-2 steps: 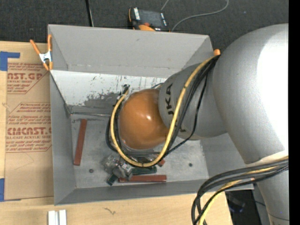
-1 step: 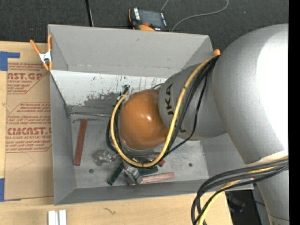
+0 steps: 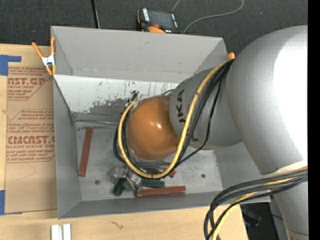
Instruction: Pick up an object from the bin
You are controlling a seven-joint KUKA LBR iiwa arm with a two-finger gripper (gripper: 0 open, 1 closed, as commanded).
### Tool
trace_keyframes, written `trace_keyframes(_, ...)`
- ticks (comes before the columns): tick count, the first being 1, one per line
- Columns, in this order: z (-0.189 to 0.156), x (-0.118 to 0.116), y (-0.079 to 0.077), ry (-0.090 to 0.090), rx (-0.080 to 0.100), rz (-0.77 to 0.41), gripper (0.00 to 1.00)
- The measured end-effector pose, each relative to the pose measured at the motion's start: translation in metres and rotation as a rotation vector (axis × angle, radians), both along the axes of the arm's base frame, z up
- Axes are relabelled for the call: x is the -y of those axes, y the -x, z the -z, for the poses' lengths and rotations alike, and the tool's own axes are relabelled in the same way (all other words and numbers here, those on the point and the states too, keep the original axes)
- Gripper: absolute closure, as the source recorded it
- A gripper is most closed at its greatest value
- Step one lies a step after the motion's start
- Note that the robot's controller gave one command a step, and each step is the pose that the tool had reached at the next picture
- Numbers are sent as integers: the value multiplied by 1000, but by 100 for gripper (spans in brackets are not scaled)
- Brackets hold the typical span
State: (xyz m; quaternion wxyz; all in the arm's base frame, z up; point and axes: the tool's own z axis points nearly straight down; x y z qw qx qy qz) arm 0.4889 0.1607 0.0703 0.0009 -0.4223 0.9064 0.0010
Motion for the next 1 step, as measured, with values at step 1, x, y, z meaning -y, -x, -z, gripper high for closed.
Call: trace_keyframes(1, -1, 33, -62, 0, 5, 47, 100)
